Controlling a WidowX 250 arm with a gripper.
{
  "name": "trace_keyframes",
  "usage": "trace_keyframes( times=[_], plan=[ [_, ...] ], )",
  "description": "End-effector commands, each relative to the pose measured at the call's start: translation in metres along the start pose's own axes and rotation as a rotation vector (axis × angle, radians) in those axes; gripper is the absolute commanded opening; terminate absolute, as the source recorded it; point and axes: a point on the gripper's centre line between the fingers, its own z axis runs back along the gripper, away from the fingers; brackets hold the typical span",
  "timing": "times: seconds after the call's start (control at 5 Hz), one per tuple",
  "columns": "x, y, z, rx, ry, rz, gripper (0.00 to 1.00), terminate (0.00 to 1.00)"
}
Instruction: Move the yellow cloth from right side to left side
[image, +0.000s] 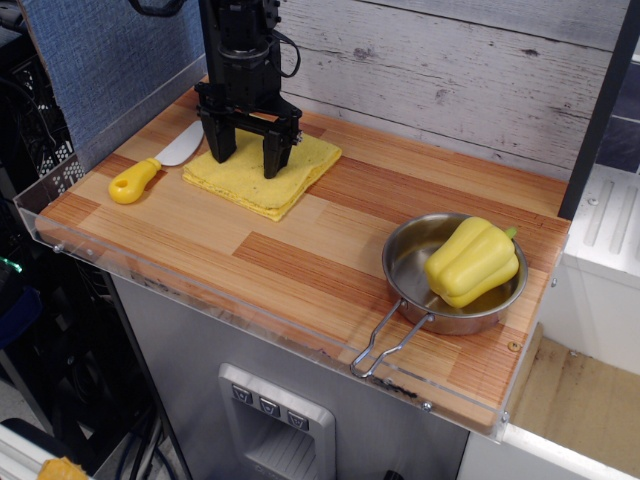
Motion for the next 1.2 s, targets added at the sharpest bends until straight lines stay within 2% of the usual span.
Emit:
trace_keyframes(
  times=[0.0,0.2,0.6,0.8,1.0],
  plan=[
    [-0.01,-0.072,-0.011,-0.096,0.062,-0.087,1.0,0.0],
    [-0.011,-0.105,-0.014,-0.058,0.076,-0.104,1.0,0.0],
    [-0.003,-0.161,-0.016,-0.001,0.057,-0.11,1.0,0.0],
    [-0.001,-0.163,-0.014,0.047,0.043,-0.08,1.0,0.0],
    [-0.004,-0.146,0.008,0.087,-0.009,-0.032,1.0,0.0]
  ],
)
